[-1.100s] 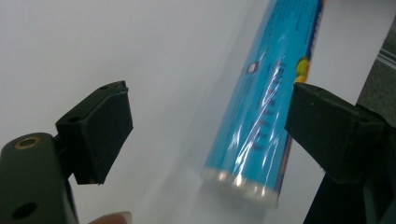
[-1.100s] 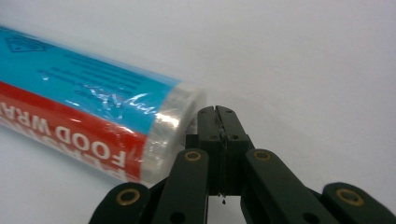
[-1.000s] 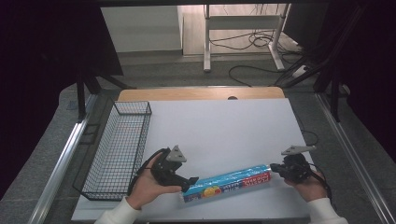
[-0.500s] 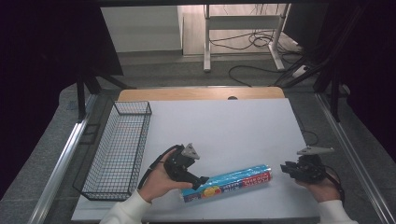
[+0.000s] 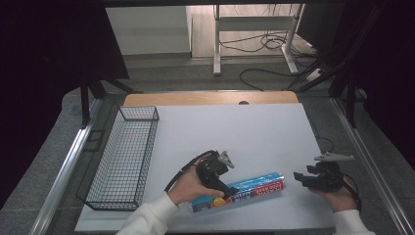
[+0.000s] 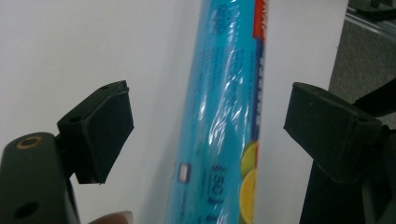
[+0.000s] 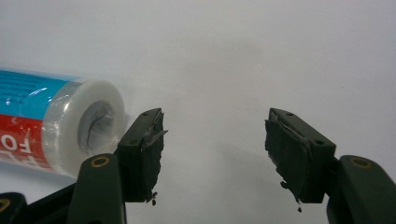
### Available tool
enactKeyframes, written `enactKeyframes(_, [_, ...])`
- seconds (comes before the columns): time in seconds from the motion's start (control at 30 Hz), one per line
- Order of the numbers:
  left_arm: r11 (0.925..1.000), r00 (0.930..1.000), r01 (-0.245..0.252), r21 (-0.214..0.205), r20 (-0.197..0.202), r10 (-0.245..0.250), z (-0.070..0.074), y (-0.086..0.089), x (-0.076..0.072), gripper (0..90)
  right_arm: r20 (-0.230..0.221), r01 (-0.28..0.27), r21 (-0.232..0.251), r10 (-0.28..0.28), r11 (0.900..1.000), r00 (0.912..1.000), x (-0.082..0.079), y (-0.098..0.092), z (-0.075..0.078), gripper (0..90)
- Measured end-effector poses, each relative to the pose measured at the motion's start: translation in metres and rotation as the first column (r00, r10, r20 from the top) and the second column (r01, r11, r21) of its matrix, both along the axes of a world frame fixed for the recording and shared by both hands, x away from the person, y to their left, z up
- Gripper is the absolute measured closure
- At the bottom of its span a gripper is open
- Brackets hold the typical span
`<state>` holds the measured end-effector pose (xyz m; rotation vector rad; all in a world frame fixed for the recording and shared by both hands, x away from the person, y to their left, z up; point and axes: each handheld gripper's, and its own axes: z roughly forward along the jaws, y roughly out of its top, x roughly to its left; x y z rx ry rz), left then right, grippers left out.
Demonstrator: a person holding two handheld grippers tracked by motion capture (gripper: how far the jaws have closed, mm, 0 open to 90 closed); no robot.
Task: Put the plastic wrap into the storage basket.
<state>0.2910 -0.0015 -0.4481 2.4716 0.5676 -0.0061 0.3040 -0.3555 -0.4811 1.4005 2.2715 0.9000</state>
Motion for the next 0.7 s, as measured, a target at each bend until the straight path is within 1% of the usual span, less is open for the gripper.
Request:
enactKeyframes(0.1, [0.9993, 0.9995, 0.028, 0.025, -0.014, -0.027, -0.003, -0.012, 0.002, 15.3, 0.000, 0.004, 0.003, -0.004, 1.0000, 1.0000, 0.000, -0.001, 0.000, 36.7])
enactKeyframes(0.13, [0.9979, 0.9985, 0.049, 0.041, -0.026, -0.048, -0.006, -0.019, 0.003, 15.5, 0.000, 0.007, 0.008, -0.007, 0.9999, 1.0000, 0.001, -0.002, 0.000, 36.3])
enactKeyframes(0.17, [0.9979, 0.9985, 0.049, 0.041, -0.026, -0.048, -0.006, -0.019, 0.003, 15.4, 0.000, 0.007, 0.008, -0.007, 0.9999, 1.0000, 0.001, -0.002, 0.000, 36.3])
enactKeyframes(0.23, [0.9953, 0.9971, 0.072, 0.065, -0.031, -0.070, -0.009, -0.026, 0.001, 15.4, 0.001, 0.010, 0.010, -0.010, 0.9999, 1.0000, 0.001, -0.003, 0.000, 35.8])
enactKeyframes(0.33, [0.9919, 0.9950, 0.093, 0.087, -0.044, -0.090, -0.013, -0.031, 0.001, 15.7, 0.001, 0.010, 0.010, -0.010, 0.9999, 1.0000, 0.000, -0.003, 0.000, 35.6])
enactKeyframes(0.37, [0.9901, 0.9937, 0.102, 0.096, -0.056, -0.097, -0.015, -0.033, 0.002, 15.8, 0.001, 0.010, 0.010, -0.010, 0.9999, 1.0000, 0.000, -0.003, 0.000, 35.6])
enactKeyframes(0.5, [0.9851, 0.9934, 0.103, 0.137, -0.064, -0.095, -0.024, -0.036, 0.006, 16.2, -0.001, 0.011, 0.003, -0.011, 0.9999, 0.9999, 0.001, -0.003, 0.000, 35.4])
enactKeyframes(0.53, [0.9845, 0.9929, 0.105, 0.141, -0.071, -0.095, -0.026, -0.037, 0.007, 16.5, -0.001, 0.014, 0.004, -0.014, 0.9999, 0.9999, 0.001, -0.003, 0.000, 35.4])
enactKeyframes(0.57, [0.9836, 0.9931, 0.104, 0.147, -0.068, -0.095, -0.027, -0.038, 0.008, 16.8, -0.002, 0.015, 0.004, -0.015, 0.9999, 0.9999, 0.001, -0.003, 0.000, 35.4])
enactKeyframes(0.63, [0.9804, 0.9920, 0.110, 0.164, -0.081, -0.098, -0.032, -0.041, 0.010, 17.4, -0.002, 0.016, 0.003, -0.016, 0.9999, 0.9999, 0.001, -0.002, -0.001, 35.4])
enactKeyframes(0.7, [0.9788, 0.9911, 0.112, 0.172, -0.092, -0.097, -0.036, -0.044, 0.012, 17.9, -0.004, 0.017, 0.003, -0.017, 0.9999, 0.9999, 0.001, -0.002, -0.001, 35.4])
